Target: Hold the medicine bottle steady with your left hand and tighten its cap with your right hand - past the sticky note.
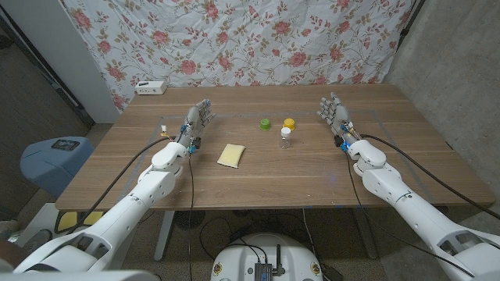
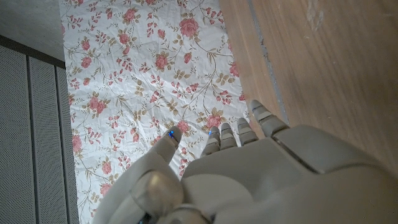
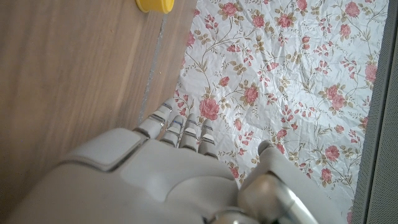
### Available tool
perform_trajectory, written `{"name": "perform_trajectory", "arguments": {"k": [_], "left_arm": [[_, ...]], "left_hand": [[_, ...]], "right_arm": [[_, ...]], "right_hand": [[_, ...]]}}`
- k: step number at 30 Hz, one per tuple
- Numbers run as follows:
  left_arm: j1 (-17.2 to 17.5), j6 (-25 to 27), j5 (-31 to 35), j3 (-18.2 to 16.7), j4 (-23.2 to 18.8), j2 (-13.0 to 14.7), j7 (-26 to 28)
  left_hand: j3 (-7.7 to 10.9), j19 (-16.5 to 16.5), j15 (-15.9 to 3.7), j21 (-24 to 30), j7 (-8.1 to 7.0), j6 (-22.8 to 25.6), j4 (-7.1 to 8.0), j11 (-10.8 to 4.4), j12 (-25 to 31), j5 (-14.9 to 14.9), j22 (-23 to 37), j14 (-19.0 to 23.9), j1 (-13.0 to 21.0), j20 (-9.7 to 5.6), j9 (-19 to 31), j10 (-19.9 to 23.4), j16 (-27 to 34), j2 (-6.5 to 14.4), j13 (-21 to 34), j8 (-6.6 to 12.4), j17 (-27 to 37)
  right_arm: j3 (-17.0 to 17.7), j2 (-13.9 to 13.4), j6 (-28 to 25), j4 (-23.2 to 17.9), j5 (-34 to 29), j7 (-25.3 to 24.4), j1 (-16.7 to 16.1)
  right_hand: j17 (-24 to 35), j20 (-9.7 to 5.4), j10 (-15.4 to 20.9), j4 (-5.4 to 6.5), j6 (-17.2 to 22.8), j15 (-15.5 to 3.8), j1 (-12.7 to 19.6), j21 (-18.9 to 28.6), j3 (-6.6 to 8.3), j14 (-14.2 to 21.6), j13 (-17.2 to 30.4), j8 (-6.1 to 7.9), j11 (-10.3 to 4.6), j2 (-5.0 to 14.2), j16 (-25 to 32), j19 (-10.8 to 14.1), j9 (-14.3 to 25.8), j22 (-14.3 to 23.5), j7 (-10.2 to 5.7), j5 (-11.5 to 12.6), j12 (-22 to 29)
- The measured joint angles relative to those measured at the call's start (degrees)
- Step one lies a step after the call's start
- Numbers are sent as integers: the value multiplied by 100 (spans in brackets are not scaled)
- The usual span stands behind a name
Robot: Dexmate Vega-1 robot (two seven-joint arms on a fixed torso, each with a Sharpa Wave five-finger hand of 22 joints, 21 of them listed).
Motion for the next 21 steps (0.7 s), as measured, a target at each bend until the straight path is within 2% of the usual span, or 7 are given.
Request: {"name": "perform_trajectory", "arguments": {"k": [6,13,18,21], "left_arm": [[-11,4,14,28,11,-13,24],[-15,55,161,97,-91,35,90],[-13,75,252,137,-186,73,129],[-2,96,300,156,-249,99,156]], "left_hand": [[-1,0,0,0,-1,0,0,0,0,0,0,0,0,0,0,0,0,0,0,0,0],[-48,30,0,0,-23,-22,-194,-24,0,-1,-17,0,46,-31,0,25,0,43,0,0,-1],[-66,30,-54,0,-47,-41,-321,-32,0,-1,-16,11,150,-31,0,34,0,-61,-1,0,-1],[-78,30,-90,0,-86,-20,-424,-93,0,-1,-16,22,197,-31,-1,54,0,-108,-1,0,-1]], "right_arm": [[-19,25,12,97,3,65,62],[-34,44,14,169,4,98,106],[-36,57,25,206,2,99,122],[-38,64,38,235,-2,100,135]], "right_hand": [[0,0,0,0,0,1,38,0,0,0,0,0,0,38,0,0,0,0,0,0,21],[0,0,-1,0,-1,1,37,0,0,0,0,0,0,37,0,0,0,0,0,0,21],[-1,0,-1,0,-1,2,37,0,0,-1,0,0,0,37,0,0,0,0,1,-1,21],[-1,0,-1,0,-1,2,37,0,0,-1,0,0,0,37,0,0,-1,-1,1,-1,21]]}}
